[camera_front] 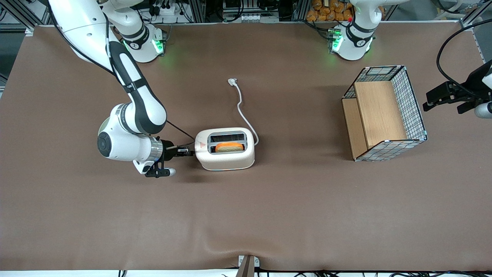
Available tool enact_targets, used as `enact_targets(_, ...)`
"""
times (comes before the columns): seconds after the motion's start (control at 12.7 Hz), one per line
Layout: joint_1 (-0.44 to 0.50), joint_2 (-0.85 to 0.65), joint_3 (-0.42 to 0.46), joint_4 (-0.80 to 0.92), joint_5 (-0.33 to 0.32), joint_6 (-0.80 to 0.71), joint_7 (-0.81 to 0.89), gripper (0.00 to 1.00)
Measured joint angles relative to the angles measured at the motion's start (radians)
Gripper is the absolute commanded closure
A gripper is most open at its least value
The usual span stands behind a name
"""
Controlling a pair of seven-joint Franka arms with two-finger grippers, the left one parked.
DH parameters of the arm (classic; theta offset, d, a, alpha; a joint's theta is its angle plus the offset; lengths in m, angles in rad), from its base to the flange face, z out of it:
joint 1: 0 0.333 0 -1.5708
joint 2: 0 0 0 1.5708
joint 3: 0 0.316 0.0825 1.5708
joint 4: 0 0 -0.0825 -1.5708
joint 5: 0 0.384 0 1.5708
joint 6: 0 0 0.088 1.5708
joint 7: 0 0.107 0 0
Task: Press toaster button with right arm
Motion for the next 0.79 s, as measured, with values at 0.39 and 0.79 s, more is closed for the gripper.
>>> enact_targets(0.39,0.0,0.001,0.0,-0.001,0.003,0.003,-0.011,1.0)
enact_targets(0.79,0.0,0.001,0.0,-0.002,0.003,0.004,-0.014,1.0)
